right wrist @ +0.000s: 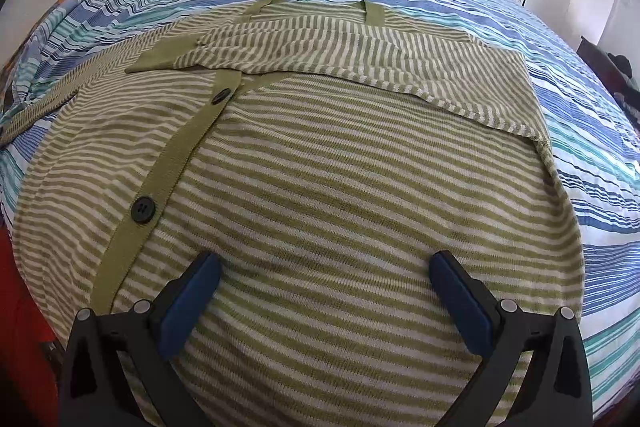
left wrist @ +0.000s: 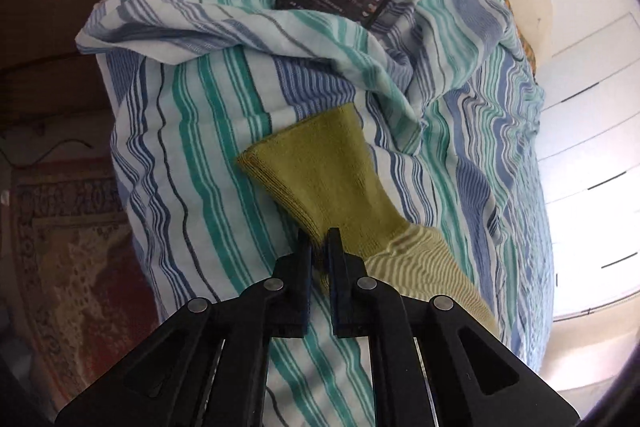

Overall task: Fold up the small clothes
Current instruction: 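Lift the held cuff with the left gripper and lay it across the body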

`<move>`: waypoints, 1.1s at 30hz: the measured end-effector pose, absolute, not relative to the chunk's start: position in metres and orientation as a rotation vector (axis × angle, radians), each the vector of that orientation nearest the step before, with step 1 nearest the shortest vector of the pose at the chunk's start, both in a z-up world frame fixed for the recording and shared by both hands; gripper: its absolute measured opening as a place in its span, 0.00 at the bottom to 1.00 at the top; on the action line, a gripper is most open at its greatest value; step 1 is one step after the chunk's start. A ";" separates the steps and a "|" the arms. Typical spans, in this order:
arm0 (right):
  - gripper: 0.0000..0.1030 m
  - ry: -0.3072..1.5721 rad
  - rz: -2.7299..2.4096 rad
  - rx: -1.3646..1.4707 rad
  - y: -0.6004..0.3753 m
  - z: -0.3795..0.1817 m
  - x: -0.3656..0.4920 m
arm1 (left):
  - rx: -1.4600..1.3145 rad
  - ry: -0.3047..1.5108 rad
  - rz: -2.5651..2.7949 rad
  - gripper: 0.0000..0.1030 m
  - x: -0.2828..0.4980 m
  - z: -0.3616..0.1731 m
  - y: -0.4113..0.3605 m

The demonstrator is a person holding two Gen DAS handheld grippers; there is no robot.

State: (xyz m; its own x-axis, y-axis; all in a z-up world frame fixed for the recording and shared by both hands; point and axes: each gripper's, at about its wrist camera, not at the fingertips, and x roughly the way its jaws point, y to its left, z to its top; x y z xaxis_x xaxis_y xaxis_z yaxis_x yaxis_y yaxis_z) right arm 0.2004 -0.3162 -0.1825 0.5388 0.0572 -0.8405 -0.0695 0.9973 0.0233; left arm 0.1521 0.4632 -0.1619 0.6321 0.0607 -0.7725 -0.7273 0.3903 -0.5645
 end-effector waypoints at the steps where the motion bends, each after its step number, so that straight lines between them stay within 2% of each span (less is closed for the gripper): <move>1: 1.00 1.000 0.074 -0.014 -0.316 -0.183 0.200 | -1.071 0.735 0.558 0.11 0.152 -0.165 0.465; 3: 1.00 1.003 0.072 -0.015 -0.316 -0.183 0.201 | -1.087 0.720 0.528 0.27 0.153 -0.171 0.468; 4: 1.00 1.004 0.072 -0.015 -0.316 -0.183 0.201 | -1.096 0.709 0.509 0.31 0.150 -0.172 0.470; 6: 1.00 1.004 0.072 -0.016 -0.316 -0.183 0.201 | -1.112 0.682 0.471 0.49 0.154 -0.174 0.474; 8: 1.00 1.004 0.072 -0.015 -0.316 -0.183 0.201 | -1.127 0.658 0.452 0.57 0.161 -0.176 0.479; 9: 1.00 1.003 0.071 -0.015 -0.316 -0.183 0.201 | -1.135 0.646 0.445 0.57 0.164 -0.177 0.482; 10: 1.00 1.003 0.070 -0.016 -0.316 -0.183 0.201 | -1.140 0.641 0.450 0.55 0.168 -0.178 0.485; 11: 1.00 1.002 0.069 -0.016 -0.316 -0.183 0.201 | -1.145 0.644 0.462 0.34 0.171 -0.178 0.488; 12: 1.00 1.002 0.069 -0.016 -0.316 -0.183 0.201 | -1.153 0.655 0.466 0.01 0.173 -0.178 0.491; 15: 1.00 1.005 0.071 -0.015 -0.315 -0.184 0.200 | -1.182 0.664 0.468 0.01 0.173 -0.169 0.496; 17: 1.00 1.011 0.076 -0.012 -0.315 -0.184 0.200 | -1.098 0.685 0.496 0.01 0.177 -0.149 0.492; 23: 1.00 1.042 0.107 0.030 -0.319 -0.173 0.203 | -0.864 0.640 0.484 0.01 0.219 -0.050 0.441; 29: 0.99 0.940 0.170 0.122 -0.341 -0.124 0.175 | -0.662 0.582 0.178 0.01 0.297 0.061 0.295; 33: 0.99 0.895 0.168 0.146 -0.374 -0.107 0.139 | -0.477 0.580 -0.005 0.01 0.335 0.099 0.154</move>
